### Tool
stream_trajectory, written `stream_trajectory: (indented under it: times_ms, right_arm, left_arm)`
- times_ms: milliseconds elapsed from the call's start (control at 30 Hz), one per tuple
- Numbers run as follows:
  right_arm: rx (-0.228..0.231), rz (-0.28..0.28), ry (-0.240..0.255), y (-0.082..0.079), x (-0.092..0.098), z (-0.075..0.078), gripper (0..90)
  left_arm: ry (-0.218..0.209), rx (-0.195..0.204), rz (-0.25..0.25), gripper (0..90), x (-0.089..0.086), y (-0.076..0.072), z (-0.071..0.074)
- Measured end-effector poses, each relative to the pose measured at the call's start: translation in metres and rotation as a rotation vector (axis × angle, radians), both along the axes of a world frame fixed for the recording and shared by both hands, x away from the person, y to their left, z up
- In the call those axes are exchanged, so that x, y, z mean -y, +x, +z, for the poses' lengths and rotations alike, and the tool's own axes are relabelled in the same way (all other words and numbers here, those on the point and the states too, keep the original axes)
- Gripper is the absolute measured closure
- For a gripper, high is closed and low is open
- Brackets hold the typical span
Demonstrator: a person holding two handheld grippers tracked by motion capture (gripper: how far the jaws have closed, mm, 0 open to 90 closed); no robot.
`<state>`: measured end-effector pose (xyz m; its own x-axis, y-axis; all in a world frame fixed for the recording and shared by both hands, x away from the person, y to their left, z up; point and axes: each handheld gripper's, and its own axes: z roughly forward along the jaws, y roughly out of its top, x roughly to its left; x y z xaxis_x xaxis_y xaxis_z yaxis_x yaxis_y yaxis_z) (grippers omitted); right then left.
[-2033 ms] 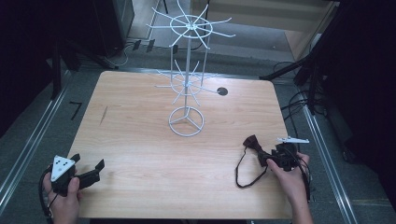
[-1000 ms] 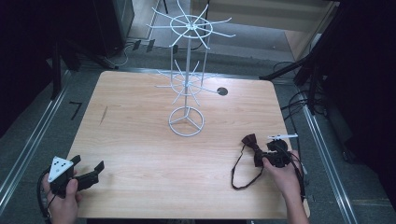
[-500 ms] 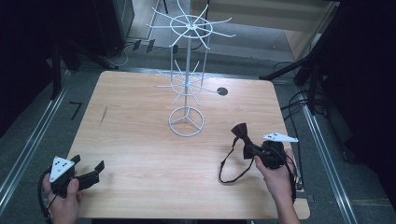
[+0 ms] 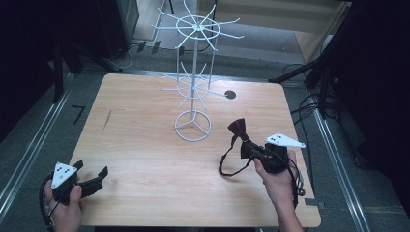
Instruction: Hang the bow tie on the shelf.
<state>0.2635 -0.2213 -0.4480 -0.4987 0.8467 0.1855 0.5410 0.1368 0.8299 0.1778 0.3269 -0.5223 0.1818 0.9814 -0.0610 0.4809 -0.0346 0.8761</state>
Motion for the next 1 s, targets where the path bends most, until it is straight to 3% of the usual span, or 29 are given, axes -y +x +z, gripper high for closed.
stream_trajectory:
  times_ms: [267,1000]
  right_arm:
    - [0.034,0.01,0.027,-0.001,-0.011,0.007,84.6]
    - [0.168,0.048,0.106,-0.007,-0.041,0.044,84.7]
  left_arm:
    - [0.001,0.0,-0.004,9.9,-0.001,0.0,0.0]
    - [-0.001,0.001,-0.005,9.9,-0.001,0.0,0.0]
